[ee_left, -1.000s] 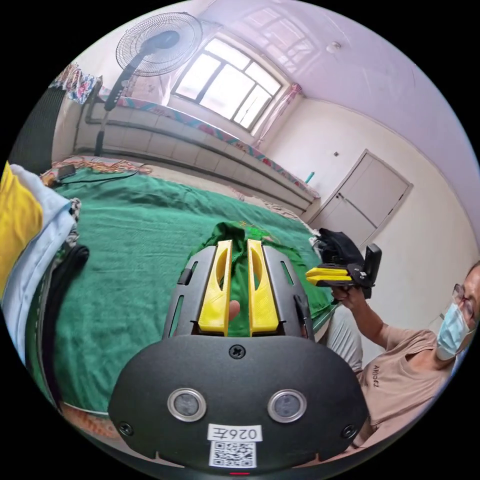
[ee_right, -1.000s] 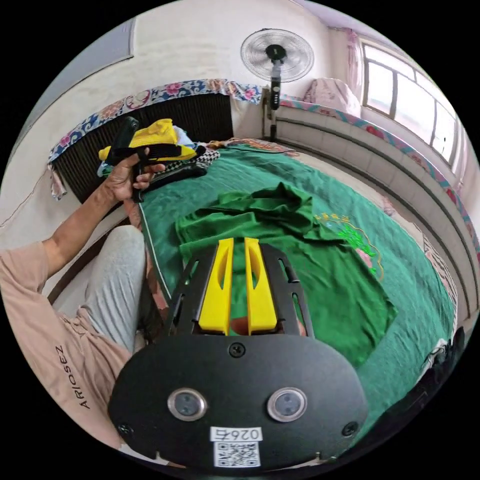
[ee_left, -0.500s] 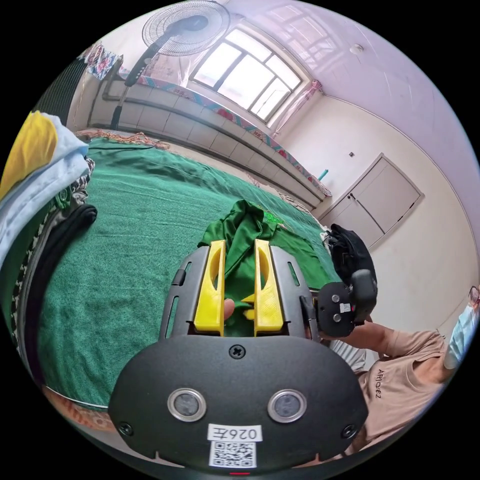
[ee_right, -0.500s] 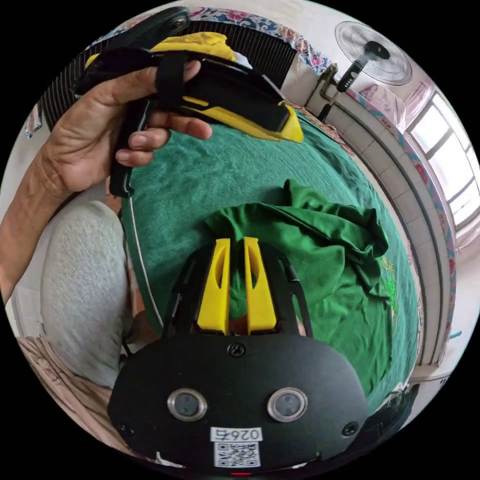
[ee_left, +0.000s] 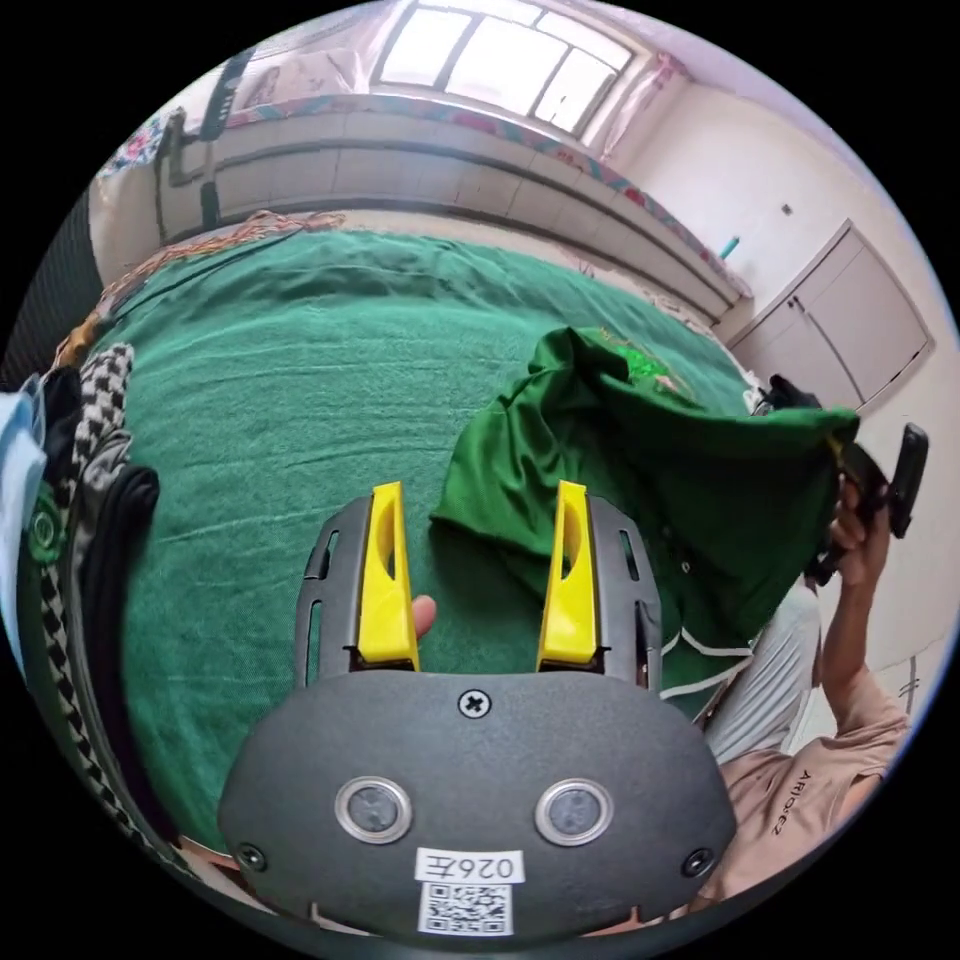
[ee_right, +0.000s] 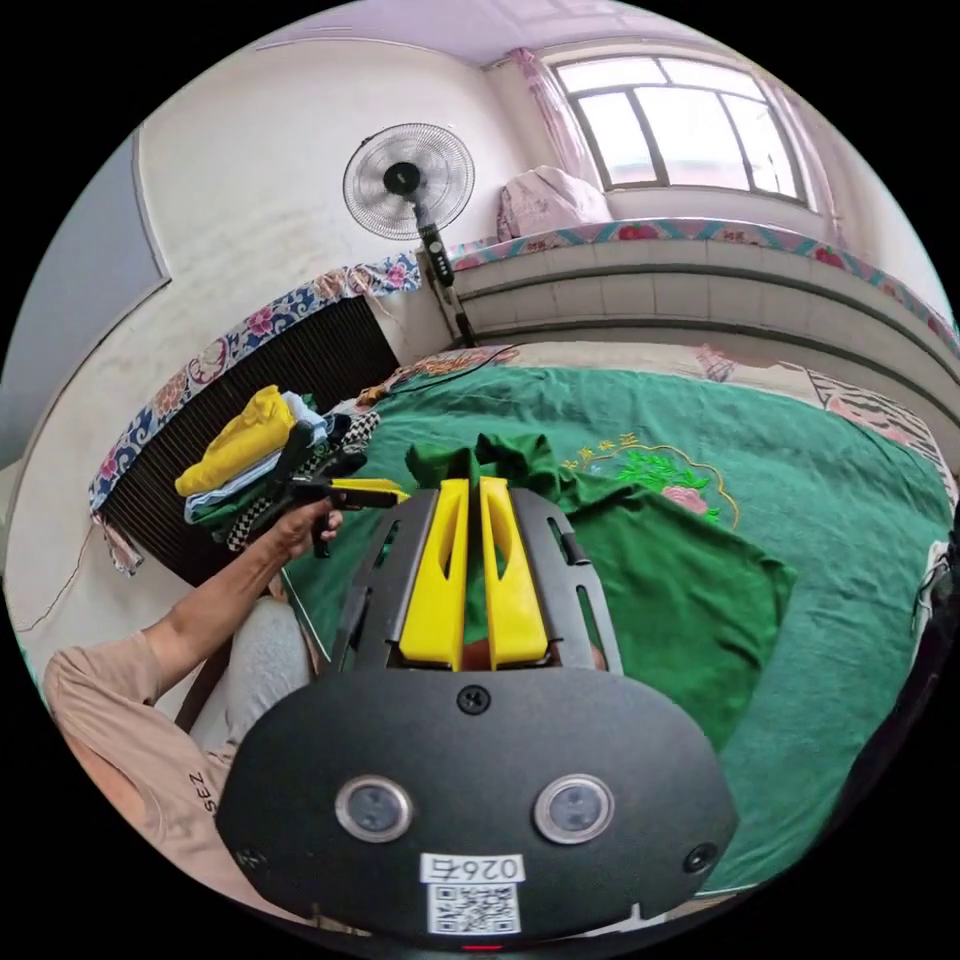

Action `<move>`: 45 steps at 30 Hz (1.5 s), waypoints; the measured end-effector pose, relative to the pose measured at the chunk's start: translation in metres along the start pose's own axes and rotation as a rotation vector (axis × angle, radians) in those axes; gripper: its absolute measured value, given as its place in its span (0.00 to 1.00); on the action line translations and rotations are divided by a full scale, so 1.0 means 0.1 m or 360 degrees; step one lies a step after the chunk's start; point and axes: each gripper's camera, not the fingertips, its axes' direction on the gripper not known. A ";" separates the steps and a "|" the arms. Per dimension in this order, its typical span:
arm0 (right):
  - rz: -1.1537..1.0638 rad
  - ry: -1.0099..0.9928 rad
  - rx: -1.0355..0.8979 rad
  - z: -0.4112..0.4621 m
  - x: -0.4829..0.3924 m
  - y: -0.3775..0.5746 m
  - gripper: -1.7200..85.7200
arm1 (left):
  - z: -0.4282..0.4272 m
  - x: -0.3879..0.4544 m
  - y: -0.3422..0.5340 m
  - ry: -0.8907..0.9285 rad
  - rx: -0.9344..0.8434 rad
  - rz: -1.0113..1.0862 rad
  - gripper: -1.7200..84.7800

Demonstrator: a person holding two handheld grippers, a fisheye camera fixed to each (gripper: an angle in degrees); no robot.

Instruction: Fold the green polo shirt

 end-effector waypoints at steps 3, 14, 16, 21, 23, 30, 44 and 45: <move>0.0096 0.0126 0.0137 -0.67 0.44 0.19 0.04 | 0.09 0.34 -0.14 -0.0370 -0.0171 0.0134 0.18; 0.0123 0.0626 0.0514 -3.17 0.60 0.70 0.04 | -1.21 0.78 0.20 -0.0302 0.0131 0.0286 0.03; 0.0094 0.0703 0.0625 -3.68 0.38 0.79 0.04 | -1.73 0.89 0.40 -0.0311 0.0326 0.0293 0.03; 0.0001 0.0832 0.1052 -5.28 -0.44 1.31 0.04 | -3.41 1.43 1.25 -0.0442 0.1005 0.0367 0.03; -0.0043 0.0837 0.1186 -5.74 -0.73 1.55 0.04 | -3.91 1.64 1.60 -0.0493 0.1216 0.0424 0.03; -0.0160 0.0954 0.1355 -6.53 -1.51 2.07 0.04 | -4.92 2.35 2.27 -0.0876 0.1604 0.0641 0.03; 0.0084 0.1083 0.0375 -3.43 0.64 1.26 0.04 | -2.38 1.36 -0.57 -0.0870 0.0610 0.0699 0.03; 0.0089 0.1133 0.0250 -2.97 0.93 1.20 0.04 | -1.98 1.20 -0.88 -0.0827 0.0521 0.0668 0.04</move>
